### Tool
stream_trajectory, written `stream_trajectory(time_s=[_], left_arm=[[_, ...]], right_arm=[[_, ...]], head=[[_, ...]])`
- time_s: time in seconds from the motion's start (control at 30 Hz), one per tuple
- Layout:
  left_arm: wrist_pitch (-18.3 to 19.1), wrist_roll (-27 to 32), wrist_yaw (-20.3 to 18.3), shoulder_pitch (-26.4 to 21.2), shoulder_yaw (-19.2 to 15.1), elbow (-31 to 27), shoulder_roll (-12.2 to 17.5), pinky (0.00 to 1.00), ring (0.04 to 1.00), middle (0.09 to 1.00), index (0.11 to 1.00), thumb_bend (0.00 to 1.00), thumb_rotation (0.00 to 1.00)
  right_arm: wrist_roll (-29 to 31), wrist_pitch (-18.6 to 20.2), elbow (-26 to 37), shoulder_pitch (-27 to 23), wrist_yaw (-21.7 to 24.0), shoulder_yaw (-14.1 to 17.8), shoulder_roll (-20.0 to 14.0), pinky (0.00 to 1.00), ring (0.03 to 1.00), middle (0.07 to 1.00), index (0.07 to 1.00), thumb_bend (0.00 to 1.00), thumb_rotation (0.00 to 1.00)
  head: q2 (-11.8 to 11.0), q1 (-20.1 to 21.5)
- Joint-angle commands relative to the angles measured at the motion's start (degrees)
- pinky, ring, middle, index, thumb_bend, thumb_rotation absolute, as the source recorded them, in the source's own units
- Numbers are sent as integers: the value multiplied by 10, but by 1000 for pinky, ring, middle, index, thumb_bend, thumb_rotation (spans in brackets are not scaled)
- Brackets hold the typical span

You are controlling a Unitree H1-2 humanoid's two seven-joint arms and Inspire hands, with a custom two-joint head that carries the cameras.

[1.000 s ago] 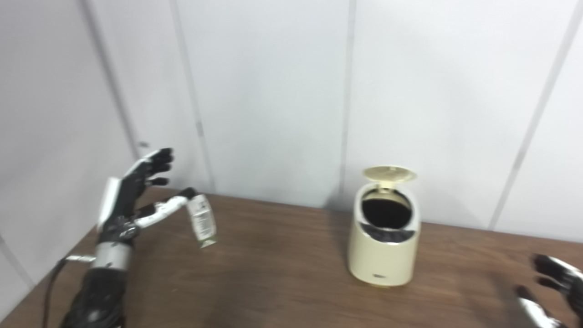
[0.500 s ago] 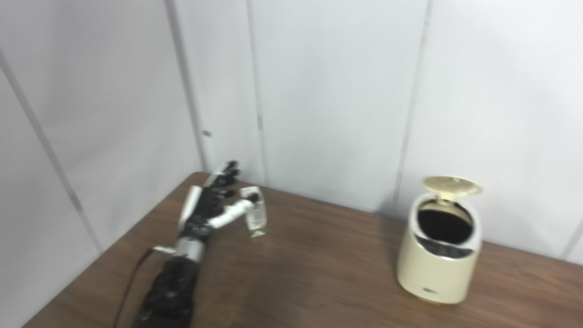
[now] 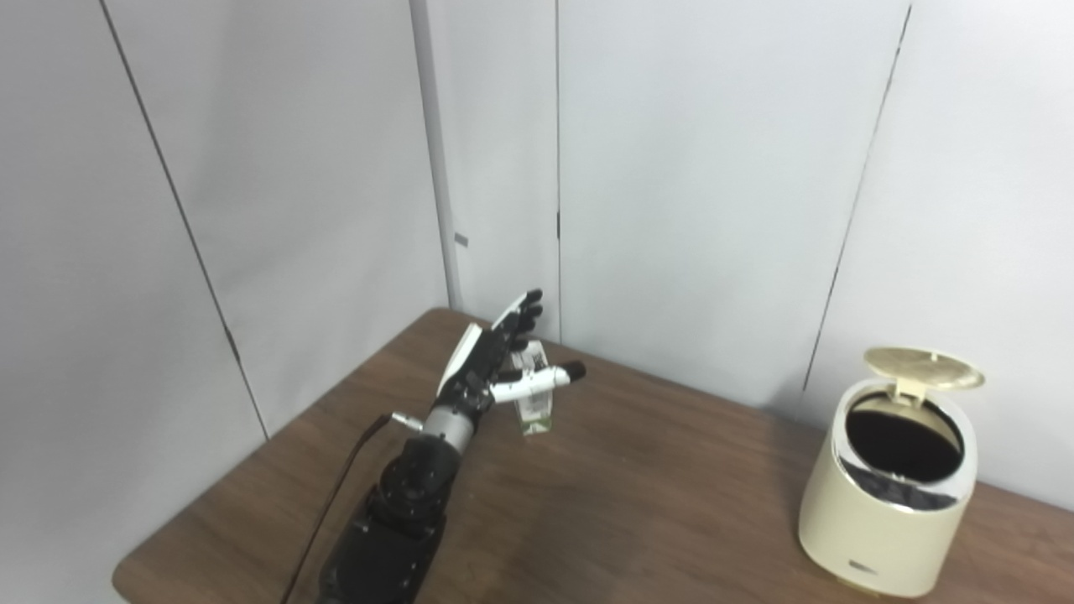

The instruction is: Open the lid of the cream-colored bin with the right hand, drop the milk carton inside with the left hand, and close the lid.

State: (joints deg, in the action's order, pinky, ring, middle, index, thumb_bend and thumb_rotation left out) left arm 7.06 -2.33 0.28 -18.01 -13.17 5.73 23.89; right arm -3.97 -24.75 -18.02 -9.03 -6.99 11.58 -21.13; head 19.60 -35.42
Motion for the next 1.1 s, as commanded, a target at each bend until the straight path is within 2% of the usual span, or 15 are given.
stream_trajectory(time_s=[0.0, 0.13, 0.33, 0.5, 0.6, 0.77, 0.97, 1.07], left_arm=[[10, 6, -4, -25, -7, 2, 22, 950, 974, 981, 1000, 1000, 447], [-6, 6, 0, -25, -11, 30, 27, 909, 964, 987, 1000, 975, 431], [-28, 16, 0, -28, -19, 66, 28, 927, 968, 989, 1000, 1000, 434], [-52, 24, 3, -27, -28, 77, 22, 946, 979, 993, 1000, 976, 396], [-82, 36, 11, -28, -38, 85, 14, 940, 965, 977, 1000, 991, 365], [-120, 38, 13, -26, -42, 91, 13, 878, 930, 936, 986, 1000, 387], [-129, 49, 7, -23, -42, 86, 17, 869, 918, 917, 962, 997, 361], [-127, 54, 2, -22, -41, 83, 21, 868, 919, 916, 959, 987, 348]], right_arm=[[15, -15, -33, 19, 4, -1, 13, 473, 602, 642, 610, 363, 585], [22, -18, -43, 16, 8, -2, 19, 476, 604, 644, 610, 353, 574], [35, -19, -45, 15, 21, -3, 23, 490, 604, 637, 604, 364, 535], [26, -19, -49, 14, 13, 0, 27, 486, 598, 633, 598, 380, 530], [17, -10, -45, 15, 8, 1, 29, 473, 590, 628, 591, 388, 552], [5, -12, -51, 12, 5, -1, 29, 474, 598, 636, 599, 378, 572], [-1, -3, -48, 13, 2, 1, 35, 471, 593, 636, 605, 421, 597], [-2, 10, -34, 17, 0, 2, 37, 470, 598, 640, 608, 437, 617]], head=[[-5, 3], [-17, 11], [-26, 16], [-33, 22], [-31, 25], [-33, 31], [-34, 43], [-25, 46]])
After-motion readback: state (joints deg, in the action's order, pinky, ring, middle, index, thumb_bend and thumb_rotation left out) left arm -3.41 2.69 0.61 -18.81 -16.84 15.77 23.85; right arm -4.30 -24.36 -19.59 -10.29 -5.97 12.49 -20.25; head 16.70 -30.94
